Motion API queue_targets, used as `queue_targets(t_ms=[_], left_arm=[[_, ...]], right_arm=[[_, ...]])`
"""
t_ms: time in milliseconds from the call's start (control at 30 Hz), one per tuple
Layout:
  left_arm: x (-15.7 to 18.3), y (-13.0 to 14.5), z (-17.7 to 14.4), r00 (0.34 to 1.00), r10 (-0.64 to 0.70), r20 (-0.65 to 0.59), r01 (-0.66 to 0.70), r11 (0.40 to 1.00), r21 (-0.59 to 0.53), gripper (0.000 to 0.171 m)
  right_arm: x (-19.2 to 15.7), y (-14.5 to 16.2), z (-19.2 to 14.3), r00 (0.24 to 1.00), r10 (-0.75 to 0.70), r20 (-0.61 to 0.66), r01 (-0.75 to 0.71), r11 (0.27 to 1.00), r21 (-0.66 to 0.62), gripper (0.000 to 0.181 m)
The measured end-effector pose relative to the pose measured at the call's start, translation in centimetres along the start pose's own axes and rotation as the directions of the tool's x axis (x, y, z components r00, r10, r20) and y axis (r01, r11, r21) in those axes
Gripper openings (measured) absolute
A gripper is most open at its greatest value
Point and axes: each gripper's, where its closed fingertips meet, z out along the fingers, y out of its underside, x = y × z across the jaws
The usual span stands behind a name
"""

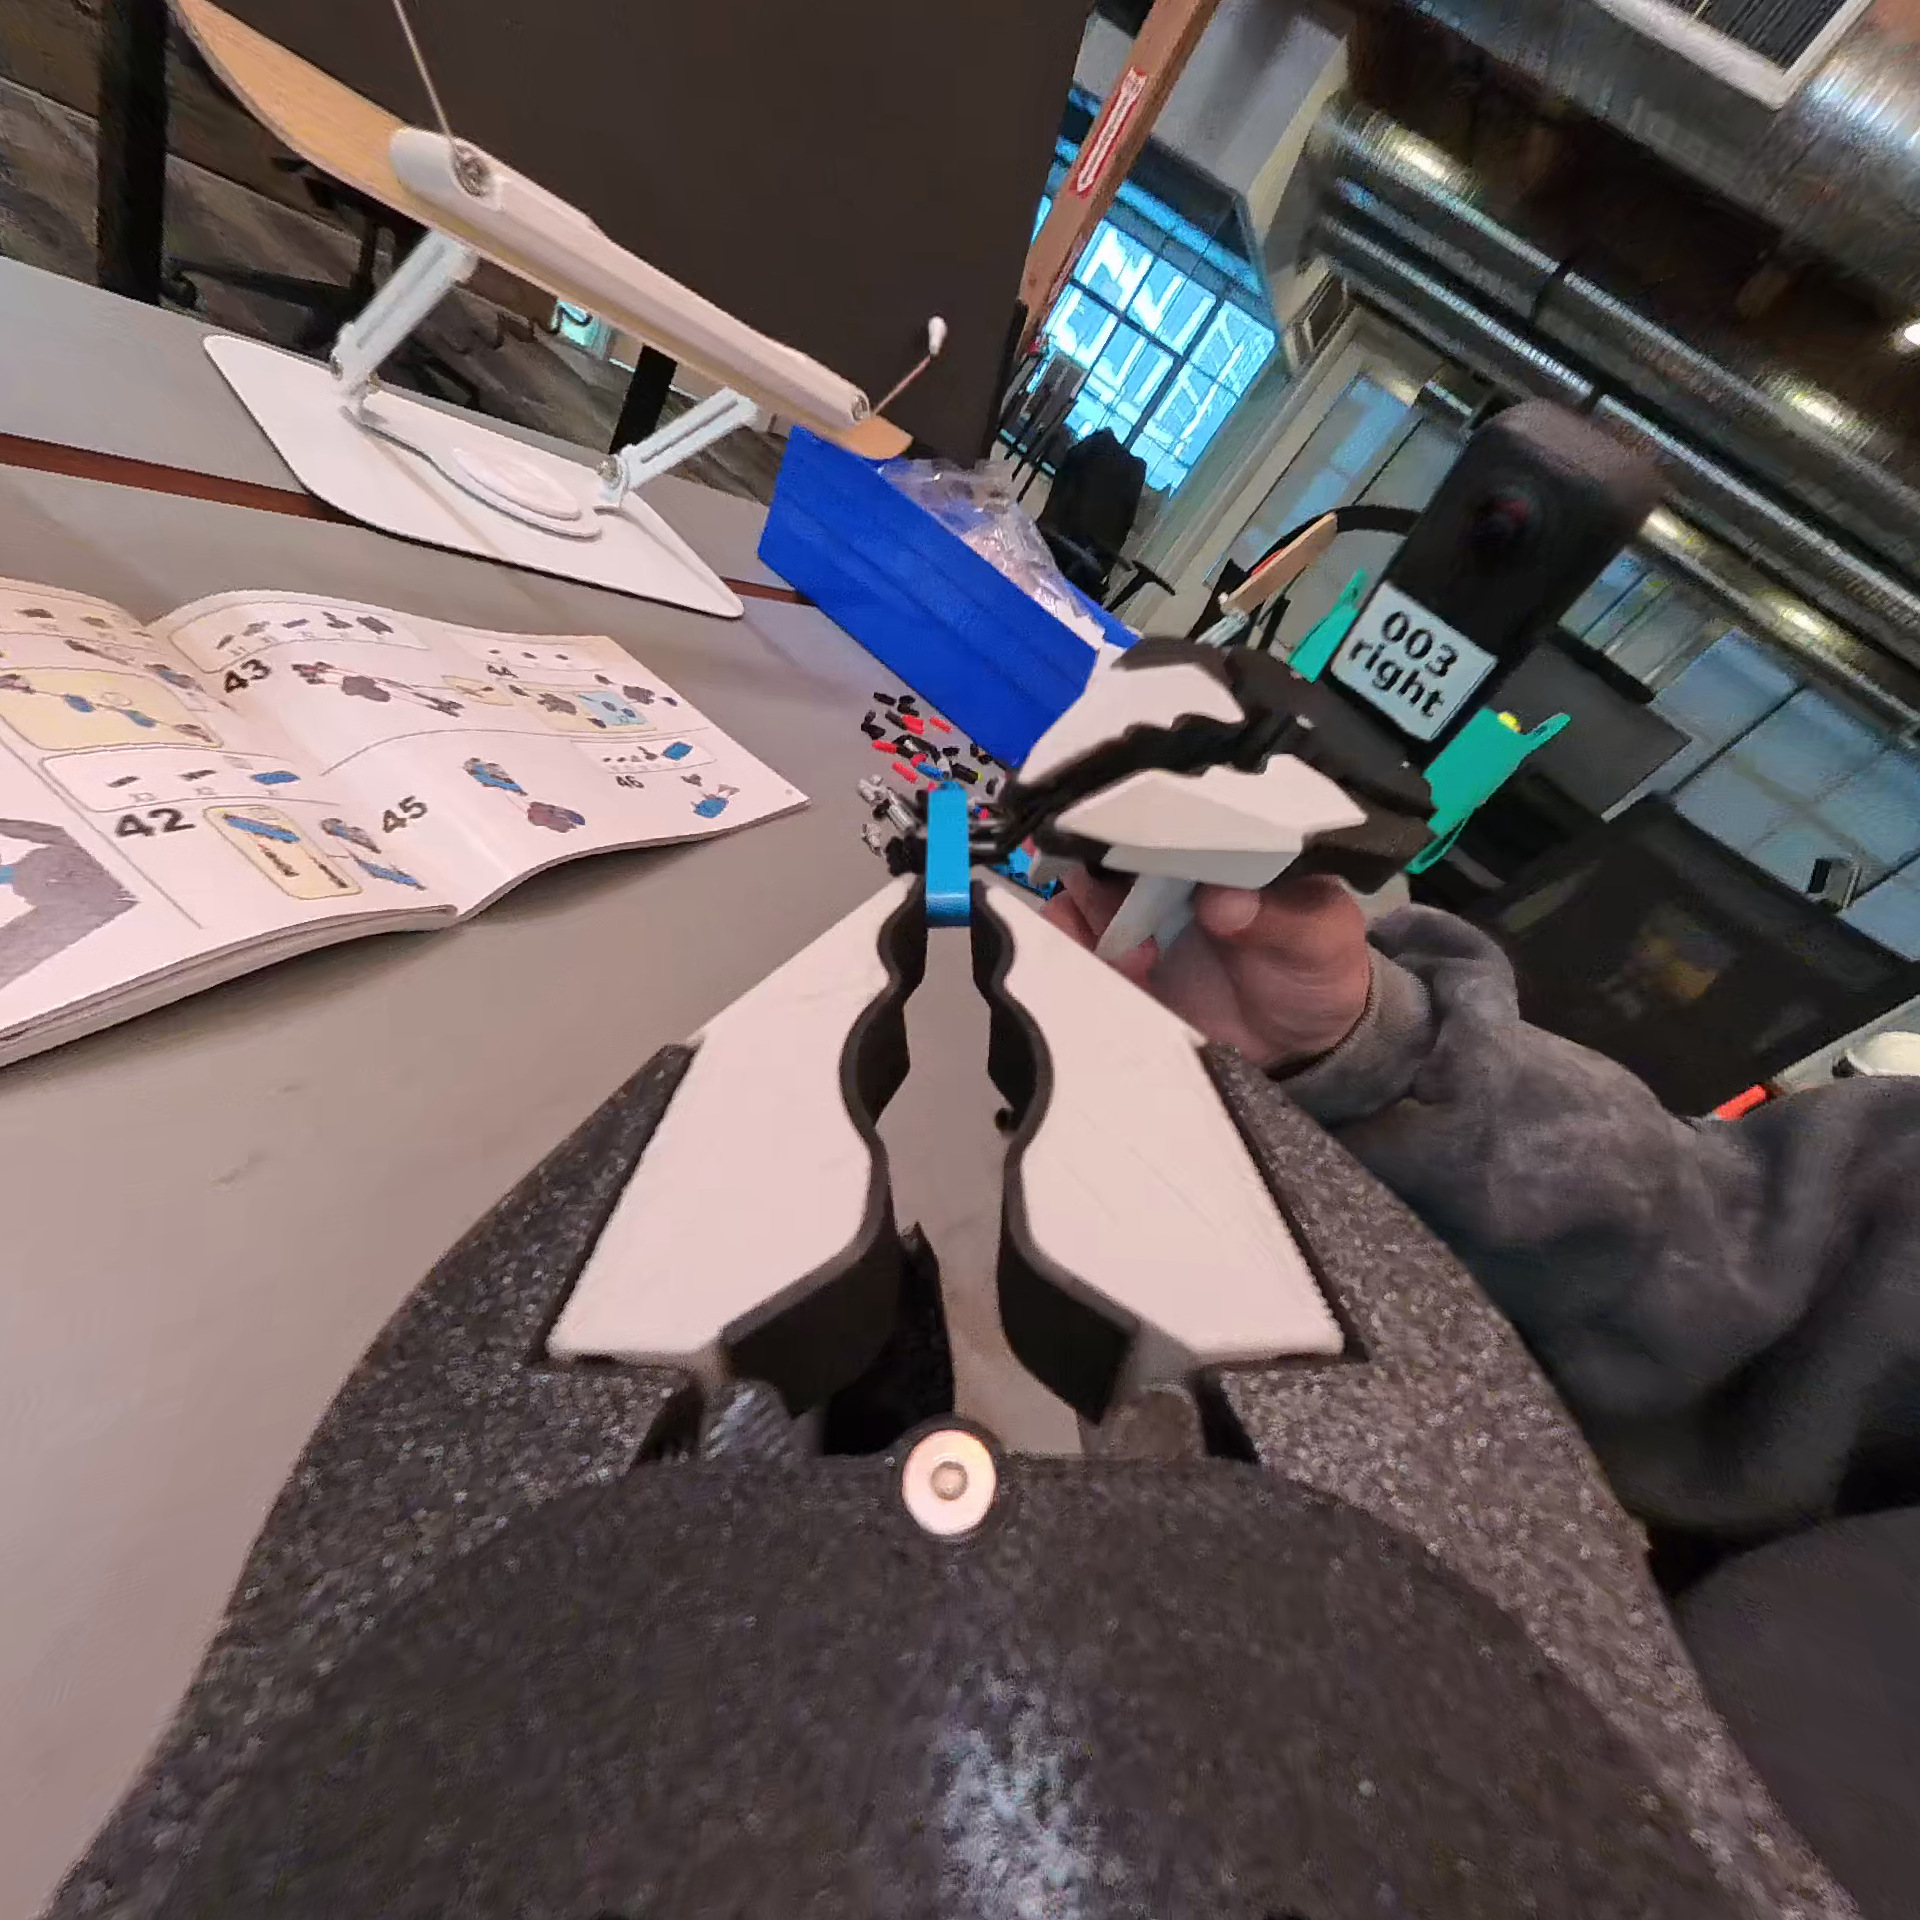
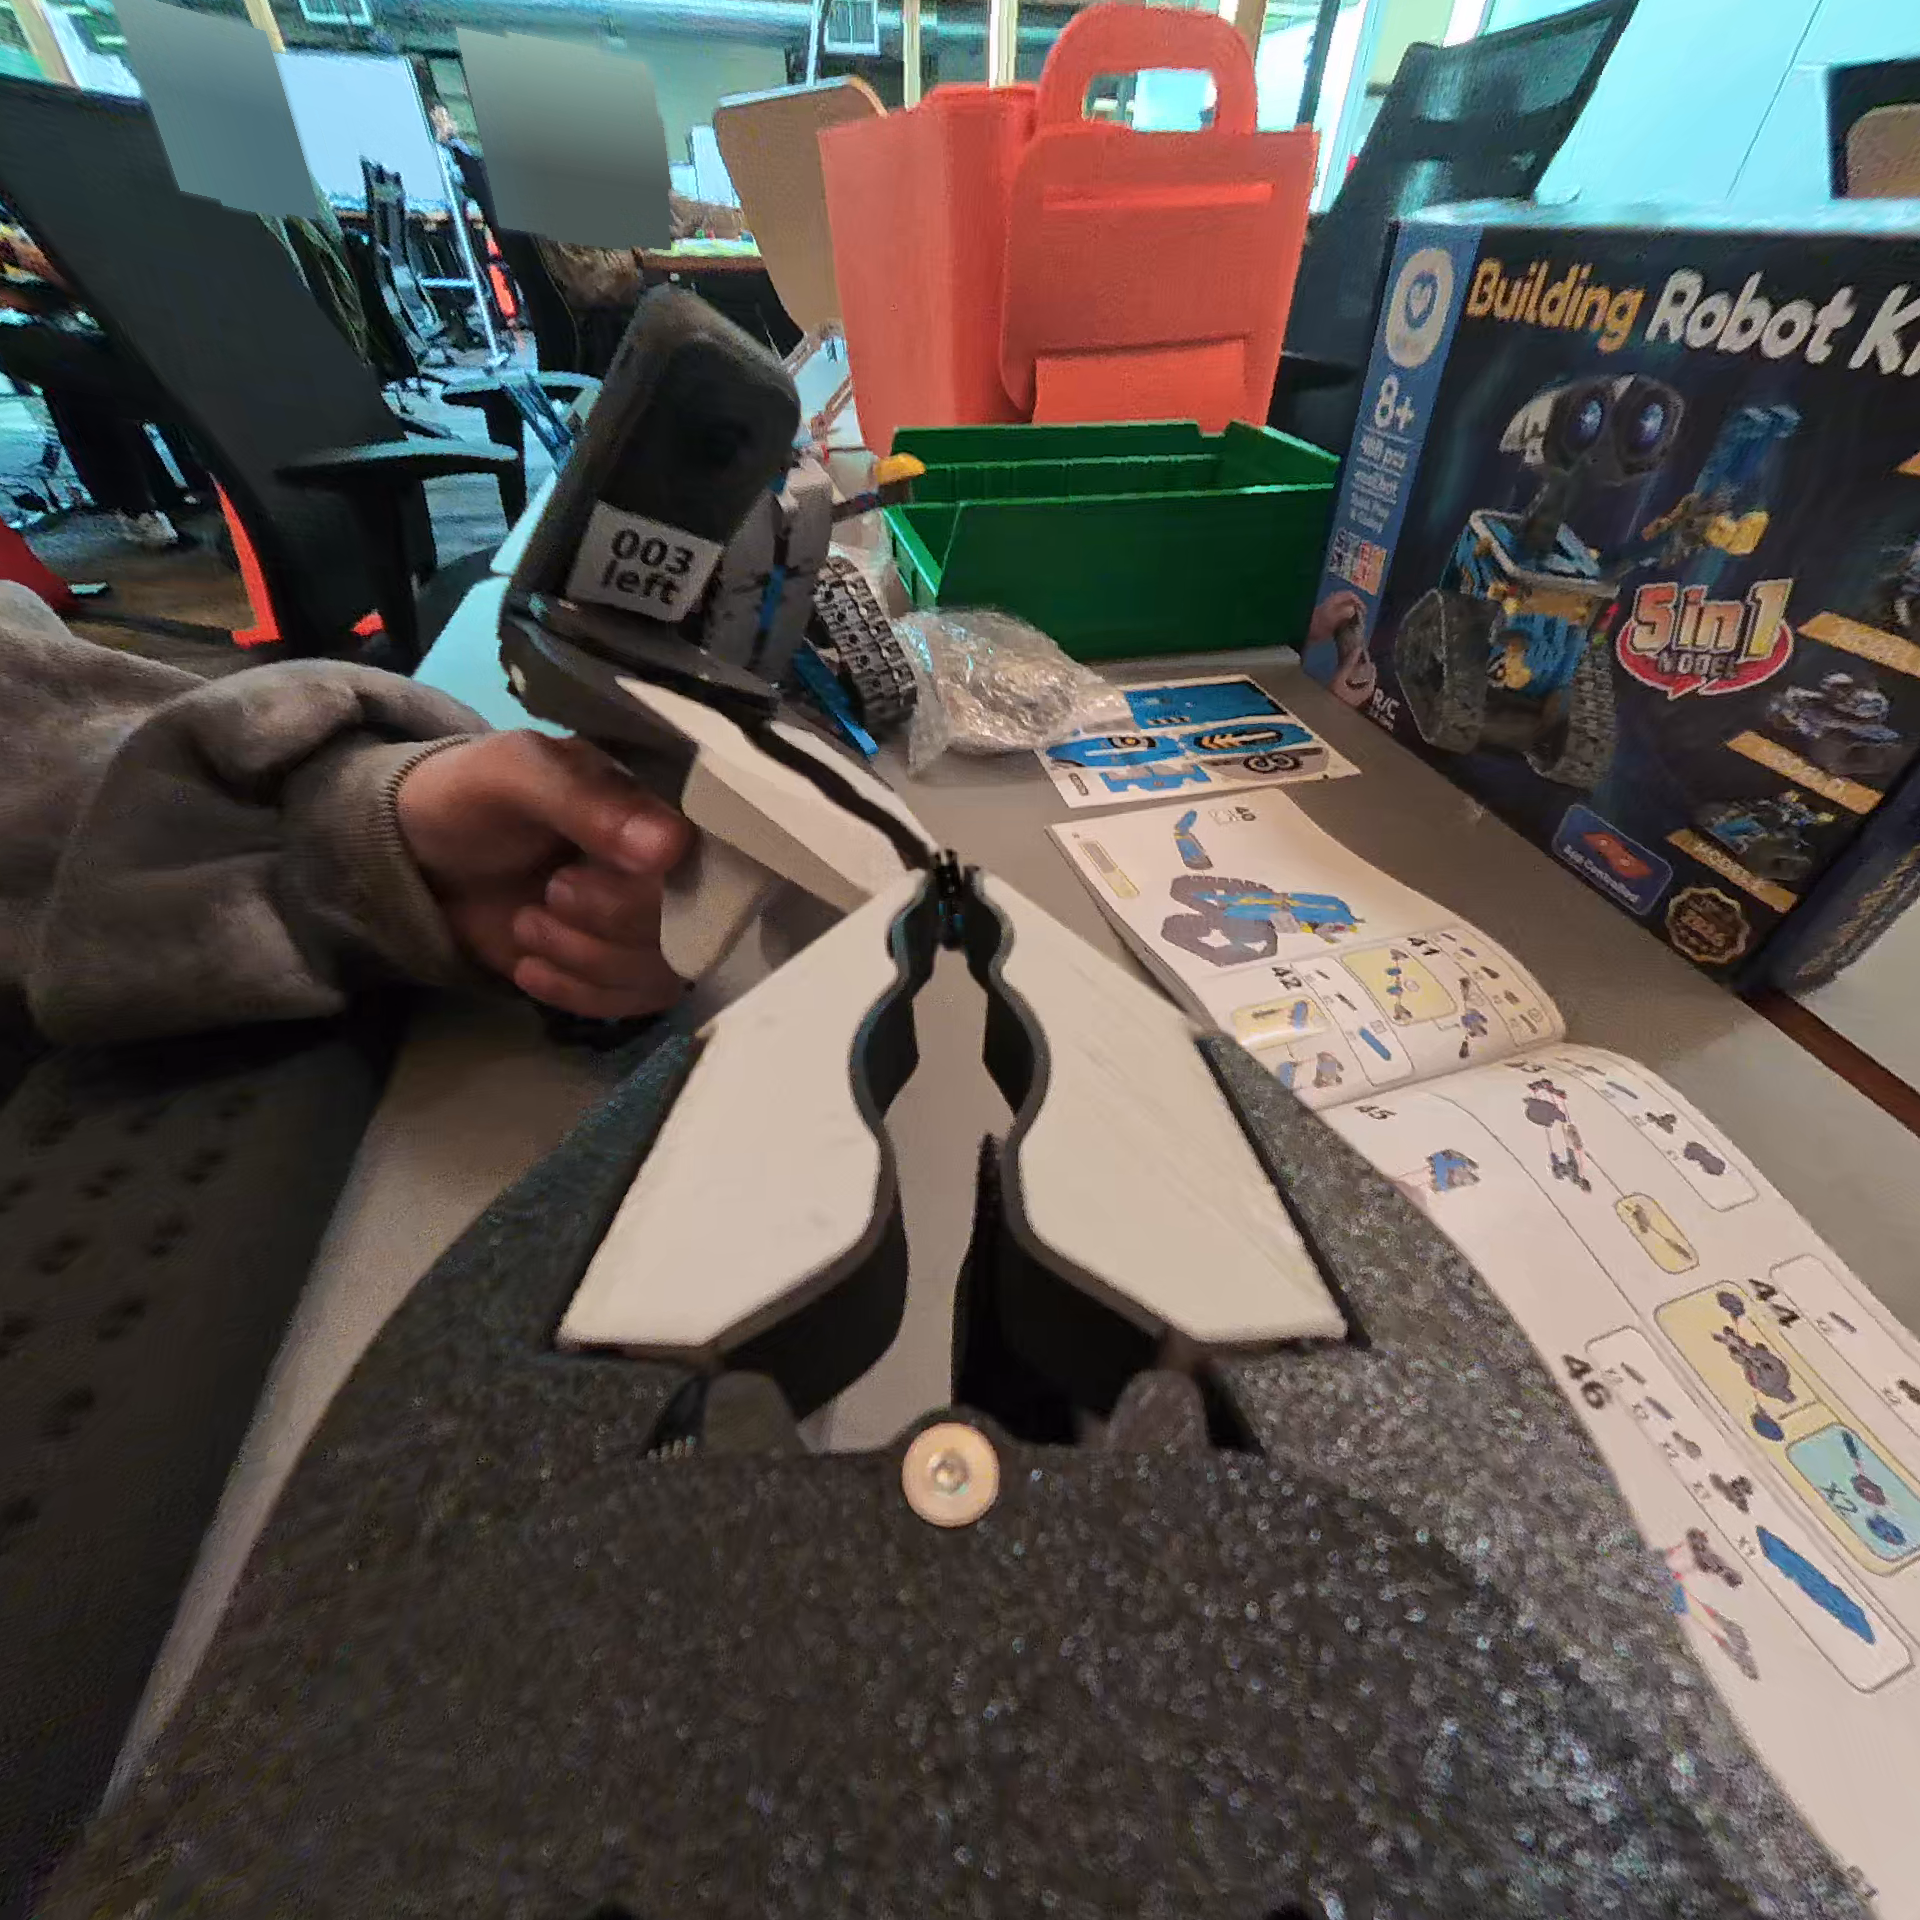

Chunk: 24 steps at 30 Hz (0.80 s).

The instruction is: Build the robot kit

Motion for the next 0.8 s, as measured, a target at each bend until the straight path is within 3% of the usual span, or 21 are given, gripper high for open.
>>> queue_targets(t_ms=[200,400,500,600,700,800], left_arm=[[-0.4,-0.1,-0.3,0.999,-0.036,-0.005,0.036,0.999,0.002,0.007],[-1.4,0.9,-0.2,0.990,0.109,0.090,-0.102,0.992,-0.075,0.007],[-4.0,2.4,-0.4,0.898,0.357,0.257,-0.294,0.922,-0.253,0.007],[-5.6,4.1,-0.6,0.764,0.566,0.311,-0.416,0.800,-0.432,0.007],[-5.8,4.9,-0.3,0.723,0.622,0.301,-0.443,0.751,-0.489,0.007],[-5.5,5.0,-0.3,0.718,0.636,0.284,-0.464,0.740,-0.487,0.007]], right_arm=[[0.3,0.6,-0.3,0.999,0.035,0.019,-0.035,0.999,-0.020,0.004],[0.4,1.7,-0.2,0.993,0.099,0.057,-0.095,0.994,-0.062,0.004],[1.1,3.4,-1.1,0.992,0.103,0.072,-0.091,0.983,-0.160,0.004],[2.8,8.6,-3.0,0.986,0.157,0.048,-0.127,0.913,-0.389,0.005],[3.7,11.1,-4.0,0.973,0.227,0.037,-0.187,0.873,-0.451,0.004],[4.3,11.7,-4.3,0.971,0.240,0.025,-0.201,0.862,-0.465,0.004]])
